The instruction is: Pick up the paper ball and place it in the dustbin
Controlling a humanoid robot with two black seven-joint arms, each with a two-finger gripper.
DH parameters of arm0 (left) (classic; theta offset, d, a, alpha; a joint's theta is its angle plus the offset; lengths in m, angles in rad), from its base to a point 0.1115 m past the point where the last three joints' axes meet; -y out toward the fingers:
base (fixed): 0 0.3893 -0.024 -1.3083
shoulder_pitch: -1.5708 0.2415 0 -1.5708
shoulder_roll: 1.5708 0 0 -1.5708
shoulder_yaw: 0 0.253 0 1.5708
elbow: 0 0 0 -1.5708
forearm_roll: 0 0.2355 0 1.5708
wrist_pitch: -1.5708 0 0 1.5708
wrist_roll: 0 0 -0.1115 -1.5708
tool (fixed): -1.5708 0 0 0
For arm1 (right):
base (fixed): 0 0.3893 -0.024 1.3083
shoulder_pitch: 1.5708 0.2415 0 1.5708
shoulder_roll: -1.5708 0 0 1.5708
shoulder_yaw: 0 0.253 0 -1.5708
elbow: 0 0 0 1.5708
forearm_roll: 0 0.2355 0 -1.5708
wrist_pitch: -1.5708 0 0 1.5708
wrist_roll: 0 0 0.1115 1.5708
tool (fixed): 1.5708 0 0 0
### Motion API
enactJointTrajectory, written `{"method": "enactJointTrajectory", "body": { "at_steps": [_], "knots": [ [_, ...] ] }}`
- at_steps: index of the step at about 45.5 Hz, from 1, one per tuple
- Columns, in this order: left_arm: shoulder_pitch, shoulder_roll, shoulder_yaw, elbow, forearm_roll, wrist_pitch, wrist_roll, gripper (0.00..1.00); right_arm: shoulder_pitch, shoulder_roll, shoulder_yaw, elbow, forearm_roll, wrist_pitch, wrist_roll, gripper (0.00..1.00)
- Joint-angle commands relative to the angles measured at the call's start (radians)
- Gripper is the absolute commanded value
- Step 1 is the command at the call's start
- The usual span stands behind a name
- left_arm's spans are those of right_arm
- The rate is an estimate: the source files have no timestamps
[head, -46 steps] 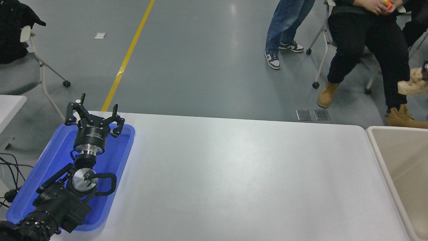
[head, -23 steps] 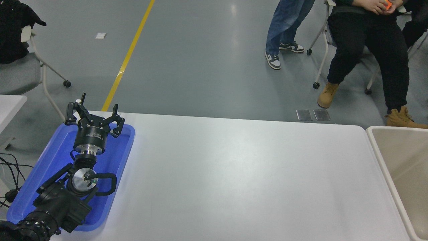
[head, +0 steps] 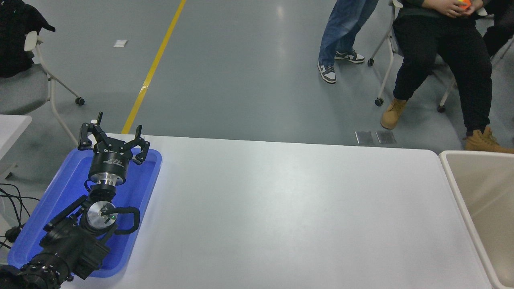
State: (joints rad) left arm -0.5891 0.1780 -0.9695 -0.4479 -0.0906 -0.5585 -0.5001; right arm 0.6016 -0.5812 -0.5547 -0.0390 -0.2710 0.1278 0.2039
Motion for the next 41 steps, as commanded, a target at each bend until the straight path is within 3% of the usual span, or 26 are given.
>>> {"method": "enactJointTrajectory", "body": {
  "at_steps": [1, 18, 19, 21, 27, 28, 41],
  "knots": [
    [0.0, 0.0, 0.0, 0.0, 0.0, 0.0, 0.0, 1.0, -0.072, 0.057, 0.041, 0.001, 0.001, -0.066, -0.001, 0.0],
    [0.0, 0.0, 0.0, 0.0, 0.0, 0.0, 0.0, 1.0, -0.078, 0.078, 0.042, -0.001, 0.003, -0.088, -0.001, 0.0],
    [0.0, 0.0, 0.0, 0.0, 0.0, 0.0, 0.0, 1.0, -0.077, 0.08, 0.044, -0.001, 0.004, -0.088, -0.001, 0.09],
    [0.0, 0.0, 0.0, 0.0, 0.0, 0.0, 0.0, 1.0, -0.077, 0.08, 0.056, 0.001, 0.01, -0.097, -0.001, 0.37],
    [0.0, 0.0, 0.0, 0.0, 0.0, 0.0, 0.0, 1.0, -0.075, 0.08, 0.101, 0.002, 0.033, -0.132, 0.002, 0.96],
    [-0.002, 0.0, 0.0, 0.0, 0.0, 0.0, 0.0, 1.0, -0.074, 0.08, 0.104, 0.002, 0.035, -0.135, 0.002, 1.0],
    [-0.002, 0.0, 0.0, 0.0, 0.0, 0.0, 0.0, 1.0, -0.039, 0.104, 0.099, 0.011, 0.035, -0.12, 0.002, 1.0]
  ]
}}
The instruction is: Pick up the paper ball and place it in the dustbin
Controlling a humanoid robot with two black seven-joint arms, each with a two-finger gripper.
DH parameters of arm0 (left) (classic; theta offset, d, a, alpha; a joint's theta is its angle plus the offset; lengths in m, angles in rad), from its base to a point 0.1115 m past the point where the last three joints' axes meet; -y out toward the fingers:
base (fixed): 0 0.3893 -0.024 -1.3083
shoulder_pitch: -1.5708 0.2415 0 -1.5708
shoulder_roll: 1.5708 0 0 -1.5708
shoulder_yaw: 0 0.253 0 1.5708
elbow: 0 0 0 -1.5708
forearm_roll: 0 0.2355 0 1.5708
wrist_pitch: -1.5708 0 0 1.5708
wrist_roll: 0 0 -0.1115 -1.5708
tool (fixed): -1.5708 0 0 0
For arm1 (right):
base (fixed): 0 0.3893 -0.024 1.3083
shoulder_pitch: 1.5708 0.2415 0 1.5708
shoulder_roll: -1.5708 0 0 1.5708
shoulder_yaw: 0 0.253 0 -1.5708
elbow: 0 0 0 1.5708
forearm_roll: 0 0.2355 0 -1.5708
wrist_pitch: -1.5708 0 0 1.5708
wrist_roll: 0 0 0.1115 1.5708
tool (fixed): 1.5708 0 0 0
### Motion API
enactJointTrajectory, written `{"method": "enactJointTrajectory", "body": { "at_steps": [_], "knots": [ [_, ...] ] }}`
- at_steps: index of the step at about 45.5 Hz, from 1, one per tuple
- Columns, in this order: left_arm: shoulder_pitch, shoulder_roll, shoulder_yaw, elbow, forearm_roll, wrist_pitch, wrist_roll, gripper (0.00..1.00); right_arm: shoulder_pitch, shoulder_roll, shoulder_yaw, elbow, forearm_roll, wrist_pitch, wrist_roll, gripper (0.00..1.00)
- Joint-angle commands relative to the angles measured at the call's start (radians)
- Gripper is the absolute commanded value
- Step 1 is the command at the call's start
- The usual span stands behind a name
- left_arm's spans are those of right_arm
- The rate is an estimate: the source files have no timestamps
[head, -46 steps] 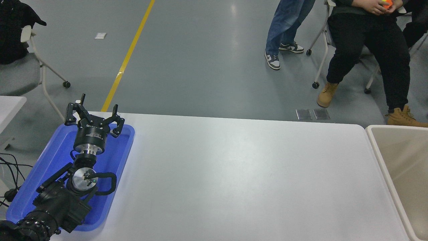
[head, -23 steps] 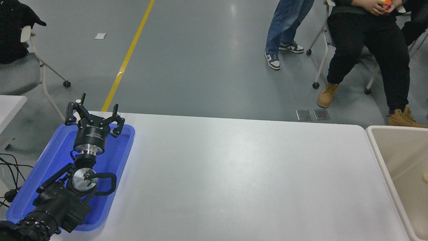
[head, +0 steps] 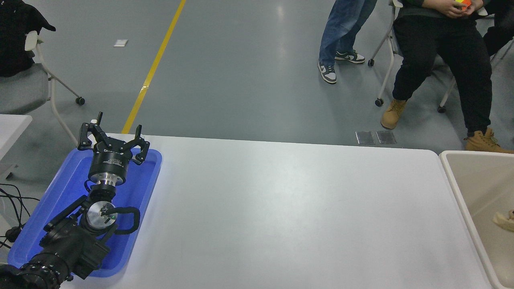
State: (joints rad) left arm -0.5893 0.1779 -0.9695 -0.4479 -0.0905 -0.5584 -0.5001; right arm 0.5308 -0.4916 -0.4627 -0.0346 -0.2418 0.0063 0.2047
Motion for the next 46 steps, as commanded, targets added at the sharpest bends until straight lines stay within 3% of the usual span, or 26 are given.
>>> {"method": "enactJointTrajectory", "body": {
  "at_steps": [1, 20, 35, 46],
  "knots": [
    [0.0, 0.0, 0.0, 0.0, 0.0, 0.0, 0.0, 1.0, 0.038, 0.016, 0.007, 0.007, 0.006, 0.001, 0.001, 1.0],
    [0.0, 0.0, 0.0, 0.0, 0.0, 0.0, 0.0, 1.0, 0.277, 0.01, 0.105, 0.018, 0.009, -0.003, 0.009, 1.0],
    [0.0, 0.0, 0.0, 0.0, 0.0, 0.002, 0.0, 1.0, 0.419, -0.002, 0.755, 0.186, 0.009, -0.003, 0.019, 1.0],
    [0.0, 0.0, 0.0, 0.0, 0.0, 0.0, 0.0, 1.0, 0.414, -0.091, 1.01, 0.397, 0.007, 0.003, 0.022, 1.0]
  ]
}}
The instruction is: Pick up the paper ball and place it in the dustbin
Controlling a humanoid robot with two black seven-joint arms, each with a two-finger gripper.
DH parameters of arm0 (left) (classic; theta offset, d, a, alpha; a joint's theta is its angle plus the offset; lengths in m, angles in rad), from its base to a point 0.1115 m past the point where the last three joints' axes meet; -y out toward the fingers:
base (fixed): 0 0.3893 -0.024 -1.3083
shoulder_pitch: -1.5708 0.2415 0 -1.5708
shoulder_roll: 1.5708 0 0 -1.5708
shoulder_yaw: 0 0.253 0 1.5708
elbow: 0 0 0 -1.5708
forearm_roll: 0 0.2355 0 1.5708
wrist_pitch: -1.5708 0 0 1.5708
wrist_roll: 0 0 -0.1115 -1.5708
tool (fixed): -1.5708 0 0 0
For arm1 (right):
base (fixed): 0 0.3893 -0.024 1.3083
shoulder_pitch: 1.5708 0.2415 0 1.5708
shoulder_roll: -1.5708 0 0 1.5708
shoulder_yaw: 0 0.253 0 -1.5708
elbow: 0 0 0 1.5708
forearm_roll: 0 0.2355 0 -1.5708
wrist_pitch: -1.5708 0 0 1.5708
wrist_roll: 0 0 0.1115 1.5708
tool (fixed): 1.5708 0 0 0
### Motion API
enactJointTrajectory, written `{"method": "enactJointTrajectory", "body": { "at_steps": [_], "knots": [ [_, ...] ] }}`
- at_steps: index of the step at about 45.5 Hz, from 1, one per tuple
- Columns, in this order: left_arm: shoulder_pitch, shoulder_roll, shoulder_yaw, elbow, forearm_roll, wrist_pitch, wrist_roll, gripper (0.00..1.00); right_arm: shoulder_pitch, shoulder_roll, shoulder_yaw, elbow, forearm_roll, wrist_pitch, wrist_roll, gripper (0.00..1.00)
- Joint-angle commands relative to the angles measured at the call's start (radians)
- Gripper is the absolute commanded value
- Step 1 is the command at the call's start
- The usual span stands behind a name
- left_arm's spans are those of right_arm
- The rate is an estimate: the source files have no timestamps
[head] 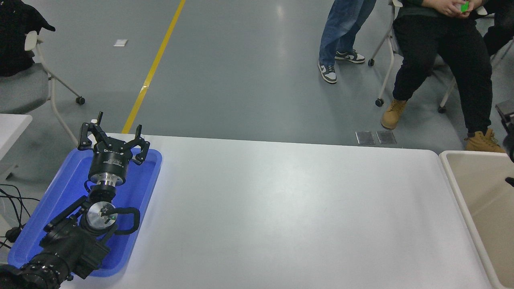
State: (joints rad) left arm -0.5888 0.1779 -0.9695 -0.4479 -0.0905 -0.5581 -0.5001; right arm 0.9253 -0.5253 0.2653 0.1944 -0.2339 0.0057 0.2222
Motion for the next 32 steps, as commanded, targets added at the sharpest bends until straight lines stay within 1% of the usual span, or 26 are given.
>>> {"method": "enactJointTrajectory", "body": {
  "at_steps": [1, 4, 9, 11, 16, 19, 32],
  "knots": [
    [0.0, 0.0, 0.0, 0.0, 0.0, 0.0, 0.0, 1.0, 0.017, -0.064, 0.322, 0.186, -0.001, 0.003, 0.008, 1.0],
    [0.0, 0.0, 0.0, 0.0, 0.0, 0.001, 0.0, 1.0, 0.003, -0.064, 0.426, 0.227, -0.001, 0.003, 0.022, 1.0],
    [0.0, 0.0, 0.0, 0.0, 0.0, 0.0, 0.0, 1.0, -0.058, -0.062, 0.638, 0.318, -0.002, 0.008, 0.061, 1.0],
    [0.0, 0.0, 0.0, 0.0, 0.0, 0.001, 0.0, 1.0, -0.088, -0.062, 0.711, 0.361, -0.002, 0.026, 0.069, 1.0],
    [0.0, 0.0, 0.0, 0.0, 0.0, 0.0, 0.0, 1.0, -0.164, -0.056, 0.841, 0.447, -0.002, 0.109, 0.072, 1.0],
    [0.0, 0.0, 0.0, 0.0, 0.0, 0.0, 0.0, 1.0, -0.186, -0.048, 0.884, 0.464, -0.005, 0.128, 0.072, 1.0],
    [0.0, 0.0, 0.0, 0.0, 0.0, 0.0, 0.0, 1.0, -0.307, 0.025, 0.93, 0.467, -0.005, 0.155, 0.075, 1.0]
  ]
}}
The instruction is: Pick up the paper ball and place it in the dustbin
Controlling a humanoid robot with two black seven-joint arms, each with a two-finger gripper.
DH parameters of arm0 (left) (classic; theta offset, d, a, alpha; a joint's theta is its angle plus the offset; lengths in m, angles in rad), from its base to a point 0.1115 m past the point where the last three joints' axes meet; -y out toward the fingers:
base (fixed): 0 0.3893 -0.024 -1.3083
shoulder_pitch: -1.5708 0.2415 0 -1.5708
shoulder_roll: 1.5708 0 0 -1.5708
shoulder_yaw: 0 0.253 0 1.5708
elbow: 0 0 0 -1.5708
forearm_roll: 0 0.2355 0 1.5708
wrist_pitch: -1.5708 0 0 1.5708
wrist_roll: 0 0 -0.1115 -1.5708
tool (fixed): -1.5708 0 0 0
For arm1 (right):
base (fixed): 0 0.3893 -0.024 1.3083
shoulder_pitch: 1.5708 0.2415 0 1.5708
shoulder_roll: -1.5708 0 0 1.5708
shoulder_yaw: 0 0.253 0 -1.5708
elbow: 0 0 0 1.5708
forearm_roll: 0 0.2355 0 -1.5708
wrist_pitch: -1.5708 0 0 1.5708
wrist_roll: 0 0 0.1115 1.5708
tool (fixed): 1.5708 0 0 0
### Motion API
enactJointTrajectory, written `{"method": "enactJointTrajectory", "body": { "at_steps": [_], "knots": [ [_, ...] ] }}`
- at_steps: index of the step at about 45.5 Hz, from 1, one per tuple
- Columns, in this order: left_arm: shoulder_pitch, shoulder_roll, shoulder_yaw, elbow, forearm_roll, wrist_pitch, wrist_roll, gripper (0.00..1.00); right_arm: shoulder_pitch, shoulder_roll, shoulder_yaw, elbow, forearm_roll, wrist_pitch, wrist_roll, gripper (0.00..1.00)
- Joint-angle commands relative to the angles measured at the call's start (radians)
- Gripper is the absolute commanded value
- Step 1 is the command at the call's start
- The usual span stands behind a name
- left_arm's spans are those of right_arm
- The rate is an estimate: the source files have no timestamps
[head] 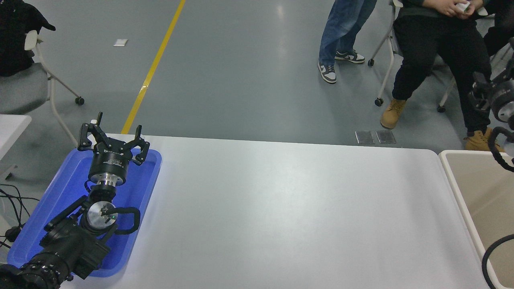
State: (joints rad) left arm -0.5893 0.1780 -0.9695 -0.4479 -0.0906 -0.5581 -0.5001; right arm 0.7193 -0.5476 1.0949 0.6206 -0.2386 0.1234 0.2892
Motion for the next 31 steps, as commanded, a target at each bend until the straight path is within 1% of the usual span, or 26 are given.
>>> {"method": "enactJointTrajectory", "body": {
  "at_steps": [1, 17, 31],
  "knots": [
    [0.0, 0.0, 0.0, 0.0, 0.0, 0.0, 0.0, 1.0, -0.109, 0.054, 0.106, 0.041, -0.001, 0.039, 0.008, 1.0],
    [0.0, 0.0, 0.0, 0.0, 0.0, 0.0, 0.0, 1.0, -0.192, 0.163, 0.134, 0.041, -0.001, 0.076, 0.008, 1.0],
    [0.0, 0.0, 0.0, 0.0, 0.0, 0.0, 0.0, 1.0, -0.195, 0.178, 0.126, 0.039, -0.002, 0.076, 0.008, 1.0]
  ]
}}
